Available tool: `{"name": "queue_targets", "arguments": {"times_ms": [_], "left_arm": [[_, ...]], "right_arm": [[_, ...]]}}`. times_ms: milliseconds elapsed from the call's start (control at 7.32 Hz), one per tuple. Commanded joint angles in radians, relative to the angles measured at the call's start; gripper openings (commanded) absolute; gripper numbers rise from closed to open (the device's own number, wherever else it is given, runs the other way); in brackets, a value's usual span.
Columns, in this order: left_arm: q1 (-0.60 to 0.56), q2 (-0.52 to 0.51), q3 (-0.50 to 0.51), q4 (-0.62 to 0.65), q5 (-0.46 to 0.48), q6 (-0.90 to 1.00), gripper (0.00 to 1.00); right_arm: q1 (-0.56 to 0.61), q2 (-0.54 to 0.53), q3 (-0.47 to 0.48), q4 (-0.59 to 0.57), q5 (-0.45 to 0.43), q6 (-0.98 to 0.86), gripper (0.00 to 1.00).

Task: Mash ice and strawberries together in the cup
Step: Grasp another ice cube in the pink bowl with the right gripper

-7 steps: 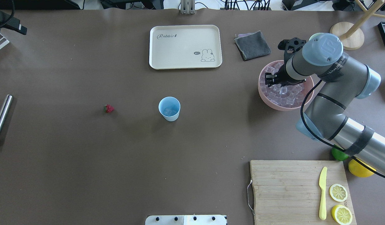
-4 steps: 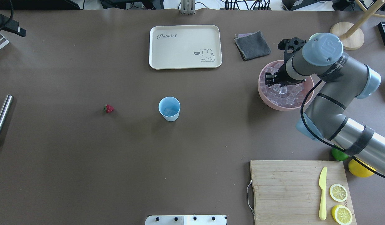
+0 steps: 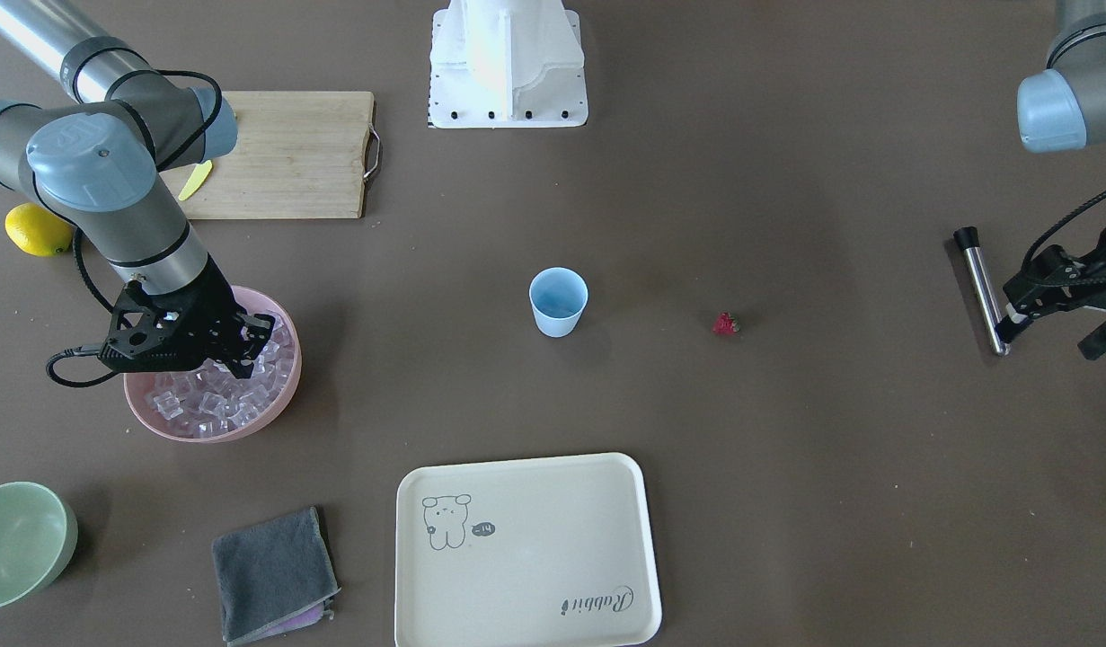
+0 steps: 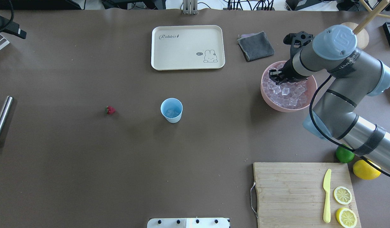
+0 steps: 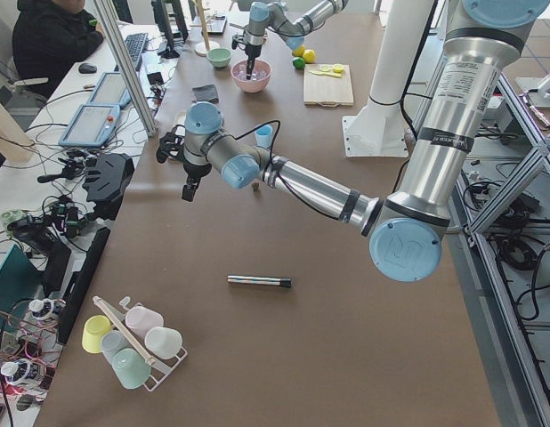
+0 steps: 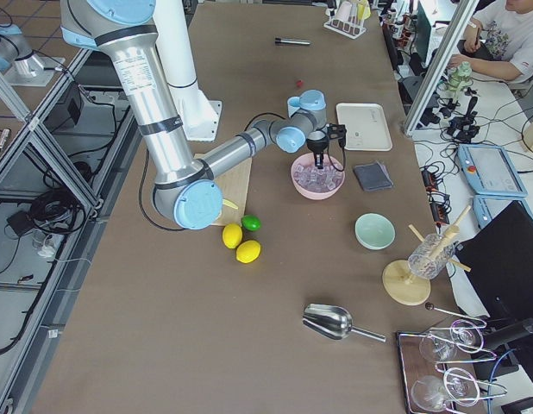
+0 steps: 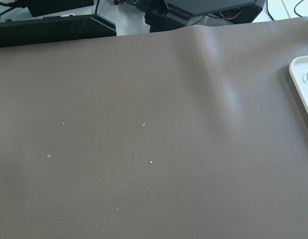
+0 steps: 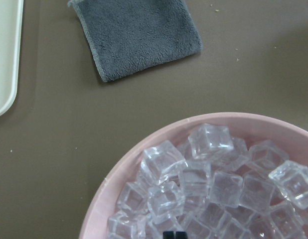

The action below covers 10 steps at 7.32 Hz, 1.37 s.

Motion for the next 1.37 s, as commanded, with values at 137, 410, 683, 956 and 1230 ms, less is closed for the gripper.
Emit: {"name": "queue_targets", "arguments": {"times_ms": [137, 410, 683, 956, 1230], "left_arm": [[-0.001, 0.002, -0.001, 0.000, -0.001, 0.000, 0.98], [-0.001, 0.004, -0.004, 0.000, -0.001, -0.002, 0.98], [0.001, 0.004, -0.004, 0.000, -0.001, 0.000, 0.98], [-0.001, 0.004, -0.011, 0.000, -0.001, -0.005, 0.98], [0.001, 0.004, -0.012, 0.000, -0.001, -0.005, 0.98]], "right_arm": [[0.011, -0.005, 0.015, -0.018, 0.014, -0.001, 0.18], [-0.007, -0.001, -0.022, -0.009, 0.005, 0.001, 0.58], [-0.014, 0.001, -0.035, -0.009, 0.000, -0.001, 0.65], [-0.014, -0.004, -0.035, -0.007, 0.000, -0.001, 0.65], [-0.017, -0.007, -0.035, -0.007, -0.003, -0.001, 0.65]]}}
